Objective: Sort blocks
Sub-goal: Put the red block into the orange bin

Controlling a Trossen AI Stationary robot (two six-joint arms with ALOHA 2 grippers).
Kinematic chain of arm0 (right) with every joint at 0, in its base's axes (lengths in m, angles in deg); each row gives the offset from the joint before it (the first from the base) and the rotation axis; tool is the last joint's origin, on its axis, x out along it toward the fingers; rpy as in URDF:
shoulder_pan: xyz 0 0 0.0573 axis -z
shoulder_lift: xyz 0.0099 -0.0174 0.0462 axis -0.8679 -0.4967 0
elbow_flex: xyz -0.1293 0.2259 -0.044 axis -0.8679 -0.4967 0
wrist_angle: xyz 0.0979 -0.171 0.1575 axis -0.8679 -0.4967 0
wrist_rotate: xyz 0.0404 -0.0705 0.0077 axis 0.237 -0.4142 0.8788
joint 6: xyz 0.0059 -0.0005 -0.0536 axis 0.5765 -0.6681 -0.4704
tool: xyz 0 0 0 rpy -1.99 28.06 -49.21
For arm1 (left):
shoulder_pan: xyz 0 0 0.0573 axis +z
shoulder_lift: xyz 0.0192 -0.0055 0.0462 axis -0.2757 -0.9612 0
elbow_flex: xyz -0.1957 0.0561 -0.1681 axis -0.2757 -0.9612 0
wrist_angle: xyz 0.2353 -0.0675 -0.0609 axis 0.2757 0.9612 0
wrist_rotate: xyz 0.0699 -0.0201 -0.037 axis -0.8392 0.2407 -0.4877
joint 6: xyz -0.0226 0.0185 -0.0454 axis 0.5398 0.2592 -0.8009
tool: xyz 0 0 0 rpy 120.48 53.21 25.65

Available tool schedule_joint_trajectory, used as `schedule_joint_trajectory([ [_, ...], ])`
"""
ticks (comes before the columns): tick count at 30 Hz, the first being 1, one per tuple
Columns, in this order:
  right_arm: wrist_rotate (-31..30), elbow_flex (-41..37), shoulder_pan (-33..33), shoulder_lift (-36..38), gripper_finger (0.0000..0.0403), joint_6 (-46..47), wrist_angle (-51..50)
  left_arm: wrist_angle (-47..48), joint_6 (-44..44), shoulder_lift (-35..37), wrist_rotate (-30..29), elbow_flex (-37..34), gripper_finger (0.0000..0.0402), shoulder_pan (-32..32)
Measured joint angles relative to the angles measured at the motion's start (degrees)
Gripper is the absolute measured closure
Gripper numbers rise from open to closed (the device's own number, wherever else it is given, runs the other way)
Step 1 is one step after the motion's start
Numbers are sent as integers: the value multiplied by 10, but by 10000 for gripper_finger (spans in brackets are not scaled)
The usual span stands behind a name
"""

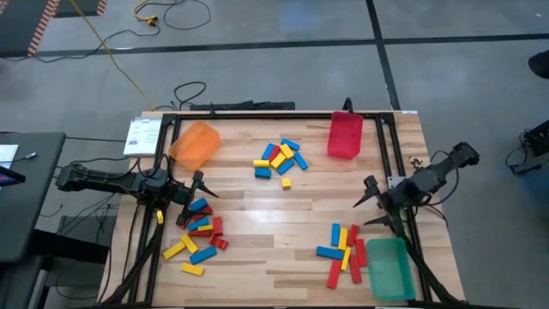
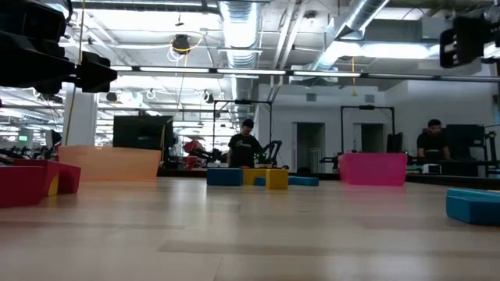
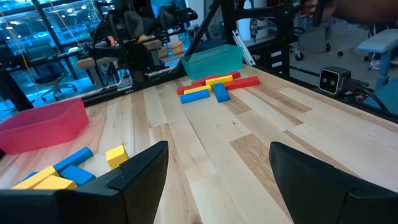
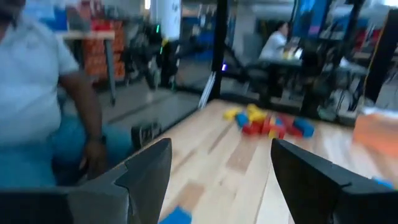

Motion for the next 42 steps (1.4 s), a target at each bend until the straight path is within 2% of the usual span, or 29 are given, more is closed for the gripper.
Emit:
schedule_joint_trajectory([
  [6, -2, 0, 21, 0, 113, 0, 82, 0, 0, 0, 0, 0, 127, 0],
  [11, -45, 0, 40, -2, 113, 0, 146, 0, 0, 0, 0, 0, 127, 0],
  [18, -55, 0, 64, -51, 113, 0, 216, 0, 0, 0, 0, 0, 127, 0],
  [27, -56, 0, 80, -107, 113, 6, 222, 0, 0, 0, 0, 0, 127, 0],
  [42, -56, 0, 80, -113, 113, 37, 224, 0, 0, 0, 0, 0, 127, 0],
])
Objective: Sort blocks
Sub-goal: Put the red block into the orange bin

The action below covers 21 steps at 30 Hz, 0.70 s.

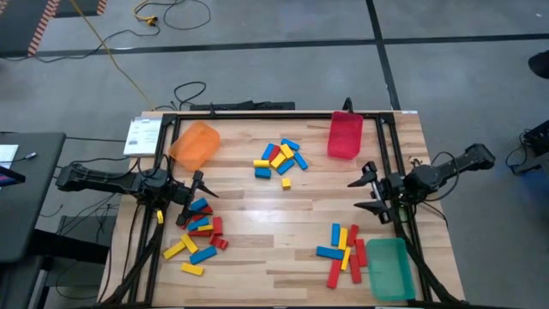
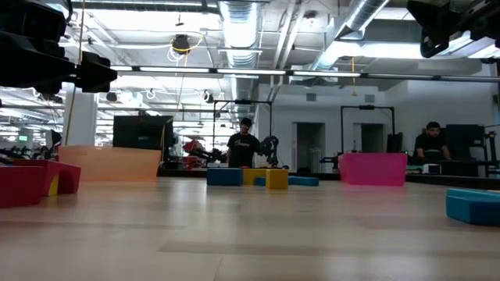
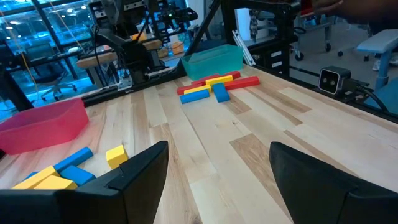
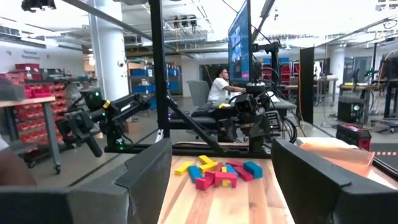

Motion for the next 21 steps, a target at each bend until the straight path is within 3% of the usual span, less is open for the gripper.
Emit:
schedule_joint_trajectory([
  [21, 0, 0, 0, 0, 113, -2, -60, 0, 0, 0, 0, 0, 127, 0],
])
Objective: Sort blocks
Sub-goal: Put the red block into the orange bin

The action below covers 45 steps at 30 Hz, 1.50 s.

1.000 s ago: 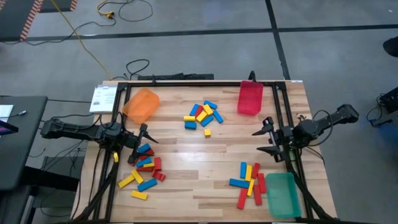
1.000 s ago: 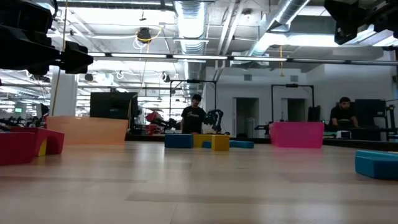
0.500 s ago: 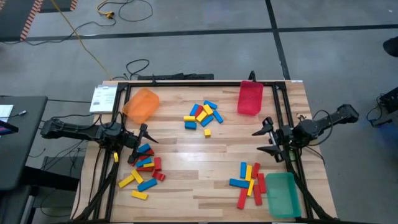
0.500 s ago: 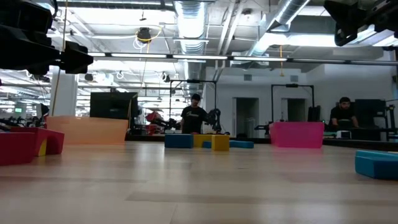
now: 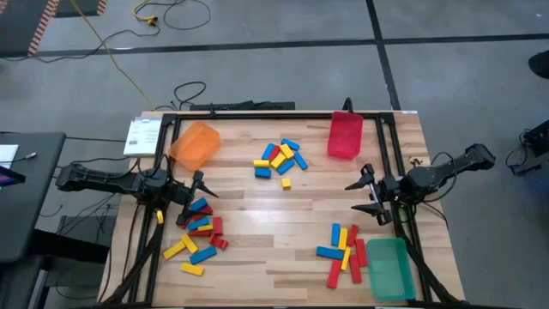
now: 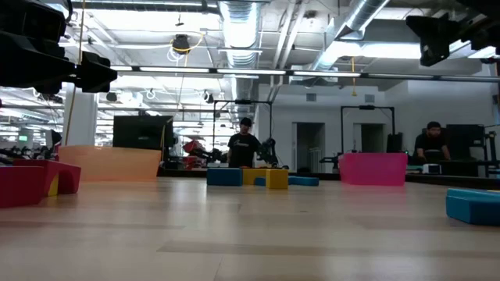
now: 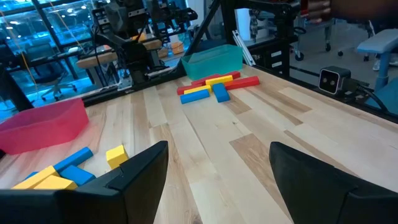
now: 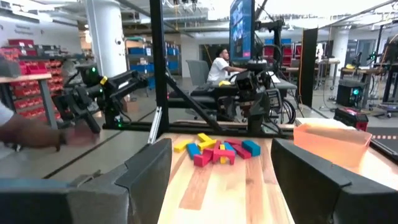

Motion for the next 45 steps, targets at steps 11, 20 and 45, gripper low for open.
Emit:
schedule_joint_trajectory([
  [11, 0, 0, 0, 0, 113, 0, -55, -41, 262, 0, 8, 10, 127, -1],
  [20, 0, 0, 0, 0, 113, 0, -90, -161, 74, 0, 127, 15, 127, -21],
  [45, 0, 0, 0, 0, 113, 0, -129, 76, -57, -243, -115, 358, 127, -42],
])
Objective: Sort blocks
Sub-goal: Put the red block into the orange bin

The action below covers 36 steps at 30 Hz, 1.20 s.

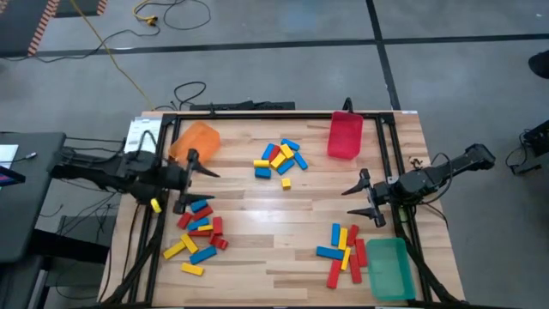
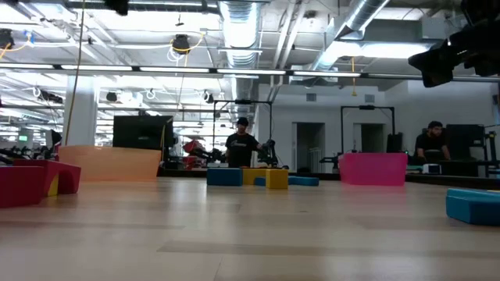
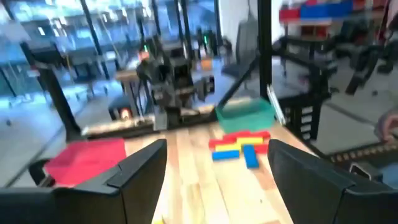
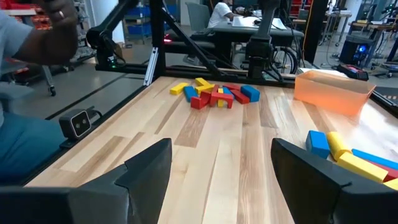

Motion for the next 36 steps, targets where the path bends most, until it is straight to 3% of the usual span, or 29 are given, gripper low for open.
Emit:
schedule_joint_trajectory([
  [7, 0, 0, 0, 0, 113, 0, -4, 224, 64, -237, -121, 216, 127, 14],
  [11, 0, 0, 0, 0, 113, 0, -13, 381, 0, -335, -122, 313, 127, 28],
  [14, 0, 0, 0, 0, 113, 0, -12, 492, -73, -380, -91, 349, 127, 24],
  [18, 0, 0, 0, 0, 113, 0, -12, 558, -172, -399, -51, 335, 127, -5],
  [21, 0, 0, 0, 0, 113, 0, -12, 560, -199, -399, -4, 295, 127, -56],
  [24, 0, 0, 0, 0, 113, 0, -12, 552, -210, -399, -4, 255, 127, -118],
  [29, 0, 0, 0, 0, 113, 0, -12, 478, -167, -400, -54, 189, 127, -199],
  [36, 0, 0, 0, 0, 113, 0, -12, 391, -50, -399, -103, 143, 127, -225],
])
